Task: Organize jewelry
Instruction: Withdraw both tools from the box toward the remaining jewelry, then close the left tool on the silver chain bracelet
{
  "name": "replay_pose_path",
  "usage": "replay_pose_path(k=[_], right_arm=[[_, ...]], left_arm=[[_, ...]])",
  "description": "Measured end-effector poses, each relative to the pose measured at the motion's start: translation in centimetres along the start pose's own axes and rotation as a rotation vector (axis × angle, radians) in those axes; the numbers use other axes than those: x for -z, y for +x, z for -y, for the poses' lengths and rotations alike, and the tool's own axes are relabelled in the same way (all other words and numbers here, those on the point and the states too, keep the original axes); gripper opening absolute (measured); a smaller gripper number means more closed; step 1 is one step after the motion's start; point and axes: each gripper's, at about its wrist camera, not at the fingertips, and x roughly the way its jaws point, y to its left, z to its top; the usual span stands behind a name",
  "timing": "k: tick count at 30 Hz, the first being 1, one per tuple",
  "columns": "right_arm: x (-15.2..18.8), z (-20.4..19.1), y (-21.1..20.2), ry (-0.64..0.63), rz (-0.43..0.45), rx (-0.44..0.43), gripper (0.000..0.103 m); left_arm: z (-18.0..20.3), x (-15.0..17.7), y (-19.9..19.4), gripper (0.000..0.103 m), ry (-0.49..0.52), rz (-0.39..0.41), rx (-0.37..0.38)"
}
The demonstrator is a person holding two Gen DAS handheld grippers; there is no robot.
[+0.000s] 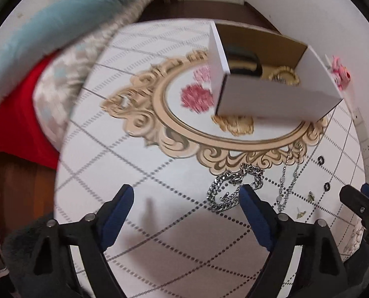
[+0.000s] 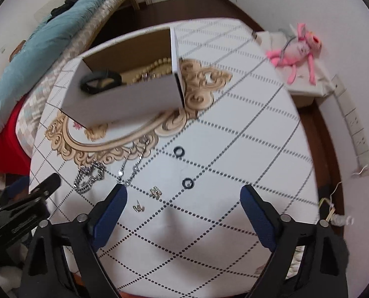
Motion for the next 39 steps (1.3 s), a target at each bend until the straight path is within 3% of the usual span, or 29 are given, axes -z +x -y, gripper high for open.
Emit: replay_pose_path(k=[8,11,14,15,16,22,33,37,39], right_arm=[[-1.2,0.0,2.1,0.024,-0.017,-0.031,0.076],[-1.8,-0.4,2.6,0.022,-0.019,-0.049,0.074],[-2.2,-0.7,2.8,0.026,-0.021,-0.058,0.073],[-2.3,-0.8,2.8,0.027,-0.021,-0.060,0.073],[-2.4,-0.8,2.8,0.030,-0.021,-0.062,0.073],[-2.8,-1.1,2.5,0.030,-0.020,-0.076,0.073],[-3.0,-2.7,3.7,0.006,-0.052,-0.096,0.073],[-2.9,-4.4,6.1,-0.017,-0.093,-0.068,0.073],[-3.0,-5.4,6.4,-0.058,-0.069,-0.013,0.073]], left_arm=[[1.7,-0.2,2.9,0.085,0.049,-0.056,0.023],[2.4,-0.2,2.7,0.074,0.076,-0.037,0.038],[3.2,0.0,2.1,0.047,0.119,-0.023,0.055],[3.5,0.0,1.8,0.024,0.130,-0.021,0.060],[3.8,0.0,1.7,0.010,0.134,-0.025,0.063],[2.3,0.0,1.1,0.003,0.081,-0.045,0.126],[-3.0,-0.5,-3.0,0.001,-0.004,0.047,0.096],[-3.6,-0.8,-2.9,0.001,-0.022,0.048,0.105],[-4.1,-0.7,-2.8,0.002,-0.043,0.041,0.128]])
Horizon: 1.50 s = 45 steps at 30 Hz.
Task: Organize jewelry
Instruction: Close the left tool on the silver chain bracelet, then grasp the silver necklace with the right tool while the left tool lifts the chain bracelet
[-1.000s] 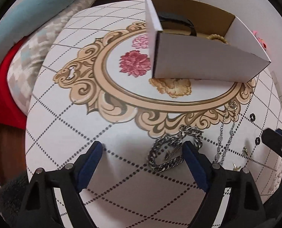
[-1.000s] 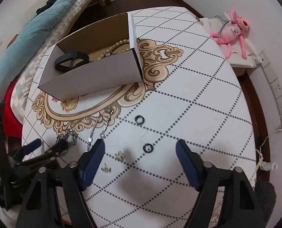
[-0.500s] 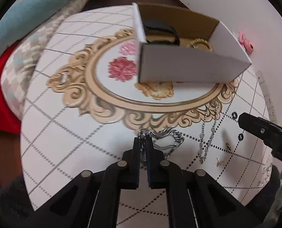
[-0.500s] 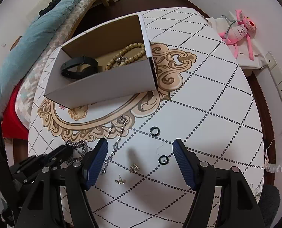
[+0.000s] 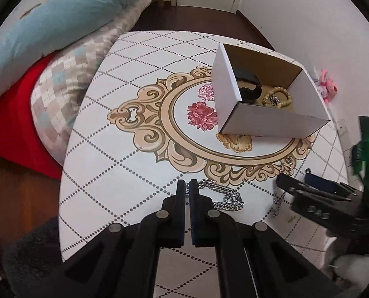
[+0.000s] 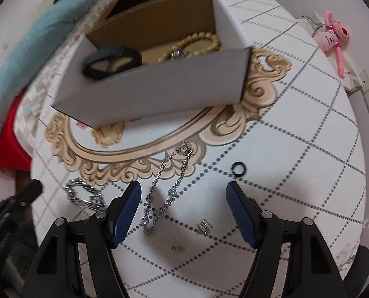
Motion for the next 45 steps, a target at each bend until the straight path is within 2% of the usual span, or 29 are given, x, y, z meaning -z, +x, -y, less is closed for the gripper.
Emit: replay_pose_path(k=[3,5,6,7,8,9,10,11,12,19,23,26,27,29,30,37,45], right_arm=[[-0.1,-1.4,0.4,-0.042,0.001,0.042,0.072],[0.1,-2.2,0.6,-0.077,0.024,0.093,0.067],[0.2,-2.4,0.6,-0.086,0.038,0.110,0.055],[0.3,-2.5,0.4,-0.090,0.062,0.108,0.036],[0.3,-2.5,0.3,-0.090,0.072,0.112,0.022],[0.3,-2.5,0.3,-0.089,0.069,0.107,0.004],[0.3,-2.3,0.3,-0.086,0.068,0.092,0.004],[0.3,-2.0,0.2,-0.089,0.068,0.076,0.004],[0.3,-1.9,0.2,-0.089,0.070,0.074,0.003],[0.7,1.6,-2.9,0.021,0.147,0.015,0.003],[0.8,1.7,-3.7,0.031,0.164,0.011,0.003],[0.5,2.2,-3.6,0.042,0.162,0.014,0.003],[0.6,2.3,-3.6,0.044,0.161,0.015,0.003],[0.6,2.5,-3.6,0.055,0.160,0.013,0.003],[0.5,2.9,-3.4,0.057,0.161,0.013,0.003],[0.5,3.0,-4.4,0.069,0.182,-0.013,0.003],[-0.1,2.6,-9.0,0.055,0.258,-0.111,0.003]], left_arm=[[-0.9,0.2,0.0,0.005,-0.081,-0.011,0.032],[-1.4,0.5,0.5,0.005,-0.107,-0.037,0.044],[-1.7,0.7,1.0,0.006,-0.119,-0.054,0.031],[-2.0,0.9,1.3,0.009,-0.126,-0.066,0.022],[-2.2,1.1,1.6,0.012,-0.133,-0.073,0.017],[-2.5,1.3,1.8,0.032,-0.141,-0.077,0.010],[-2.7,1.4,1.9,0.070,-0.146,-0.076,0.005],[-2.8,1.6,2.0,0.086,-0.148,-0.073,-0.001],[-2.8,1.7,2.0,0.094,-0.150,-0.066,0.001],[-2.0,1.6,3.2,0.094,-0.147,-0.083,0.012],[-0.5,1.3,4.5,0.092,-0.129,-0.104,0.035],[0.9,1.0,5.1,0.075,-0.087,-0.091,0.005],[1.3,1.0,5.1,0.064,-0.070,-0.083,-0.013],[1.9,0.7,5.1,0.032,-0.047,-0.064,-0.035],[2.1,0.5,5.2,0.006,-0.042,-0.065,-0.034],[1.4,0.1,4.5,0.004,-0.081,-0.060,0.055],[1.7,-1.1,-0.9,0.002,-0.054,0.026,0.144]])
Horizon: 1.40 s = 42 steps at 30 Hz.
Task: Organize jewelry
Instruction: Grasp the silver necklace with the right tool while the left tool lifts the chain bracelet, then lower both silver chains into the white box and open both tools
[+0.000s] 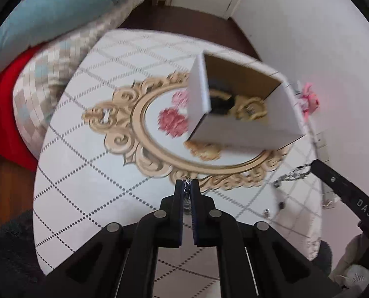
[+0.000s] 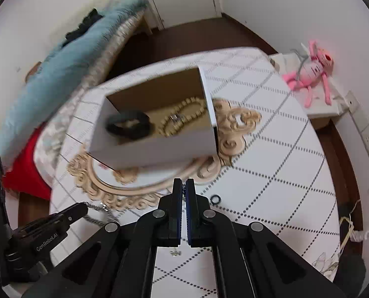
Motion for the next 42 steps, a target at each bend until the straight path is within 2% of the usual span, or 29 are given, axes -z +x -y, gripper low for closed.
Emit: replay_pose_path(k=[4,9,14,19,24,26,28,31,32,33,35,36,37,38,41,42], right_arm=[[-1.3,-0.4,-2.1,-0.005,0.031,-0.044,0.003],[-4.3,-0.8,-4.9,-0.014,0.077,-0.110,0.003],[-7.5,-1.2,-6.0,-0.041,0.103,-0.131,0.003],[-10.4,-0.8,-4.5,-0.046,0.064,-0.139,0.003],[-11.9,-0.2,-1.2,-0.048,-0.022,-0.127,0.003],[-12.3,0.0,0.4,-0.051,-0.067,-0.122,0.003],[-12.4,0.0,1.8,-0.068,-0.109,-0.109,0.003],[-12.8,0.0,4.0,-0.082,-0.182,-0.093,0.003],[-12.8,-0.1,4.5,-0.087,-0.203,-0.074,0.003],[-12.8,-0.2,5.2,-0.102,-0.232,-0.044,0.003],[-12.8,-0.3,5.8,-0.114,-0.241,-0.011,0.005],[-12.8,-0.2,5.9,-0.118,-0.236,0.004,0.012],[-12.9,-0.2,5.7,-0.125,-0.221,0.025,0.019],[-12.9,-0.2,5.5,-0.136,-0.204,0.046,0.022],[-12.7,0.1,5.2,-0.155,-0.174,0.101,0.043],[-12.6,0.1,5.2,-0.159,-0.169,0.119,0.054]], left_arm=[[1.4,-1.3,-2.5,0.002,0.025,0.047,0.048],[4.1,-4.4,-5.4,0.002,0.059,0.109,0.128],[6.5,-8.4,-6.0,0.002,0.110,0.137,0.155],[7.7,-11.3,-3.9,0.002,0.147,0.103,0.138],[7.6,-12.6,-0.5,0.003,0.147,0.015,0.117],[7.3,-12.8,0.4,0.004,0.123,-0.007,0.089],[7.2,-13.0,1.3,0.005,0.115,-0.035,0.031],[6.9,-13.4,2.6,0.007,0.105,-0.076,-0.006],[6.8,-13.5,2.9,0.008,0.103,-0.079,-0.045],[6.7,-13.5,3.1,0.013,0.104,-0.086,-0.076],[6.5,-13.5,3.2,0.035,0.108,-0.077,-0.102],[6.2,-13.5,3.1,0.053,0.103,-0.066,-0.117],[6.0,-13.4,3.0,0.066,0.100,-0.054,-0.130],[5.8,-13.2,2.9,0.069,0.099,-0.038,-0.147],[5.3,-12.7,3.0,0.078,0.103,-0.019,-0.198],[5.0,-12.4,3.0,0.088,0.100,-0.011,-0.210]])
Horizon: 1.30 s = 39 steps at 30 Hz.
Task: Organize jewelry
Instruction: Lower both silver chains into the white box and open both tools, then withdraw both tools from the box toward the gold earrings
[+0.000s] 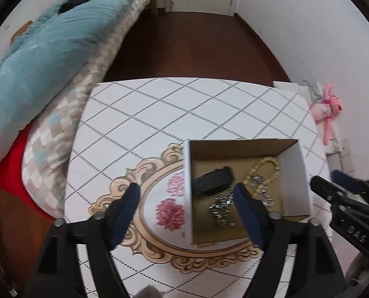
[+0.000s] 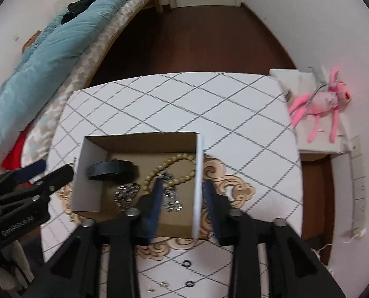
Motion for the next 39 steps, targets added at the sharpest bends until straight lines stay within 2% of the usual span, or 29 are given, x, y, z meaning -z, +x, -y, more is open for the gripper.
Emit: replay_pose_path(k=[1,2,4,6,11,13,22,27,32,39], right_arm=[[0.3,0.1,0.1,-0.005,0.007,0.026,0.066],[0.6,0.1,0.3,-0.009,0.009,0.050,0.072],[1.1,0.1,0.6,-0.020,0.013,0.088,0.091],[1.8,-0.1,1.2,-0.035,0.013,0.114,0.097],[3.3,-0.4,1.9,-0.041,0.023,0.138,0.098],[3.6,-0.3,2.0,-0.034,0.023,0.128,0.103],[4.5,-0.2,0.9,-0.008,0.052,0.118,0.103],[5.4,-0.1,-1.3,0.010,0.095,0.117,0.103],[6.6,-0.2,-4.6,0.023,0.175,0.140,0.103],[8.4,-0.2,-9.9,0.040,0.283,0.156,0.103]], left_arm=[[-0.1,0.3,0.2,0.099,0.000,0.004,-0.006],[-0.2,0.6,0.4,0.101,0.000,0.007,-0.009],[-0.3,1.5,0.8,0.102,0.003,0.006,-0.018],[-0.4,2.2,1.3,0.102,0.006,0.005,-0.041],[-0.3,3.5,1.7,0.103,-0.006,0.005,-0.044],[-0.2,3.8,1.7,0.103,-0.008,0.008,-0.041],[-0.3,4.5,-0.2,0.103,-0.025,0.049,-0.033],[-0.2,5.3,-2.7,0.103,-0.038,0.099,-0.040],[0.4,6.6,-5.9,0.103,-0.016,0.168,-0.098],[0.8,8.1,-10.3,0.103,-0.022,0.244,-0.068]])
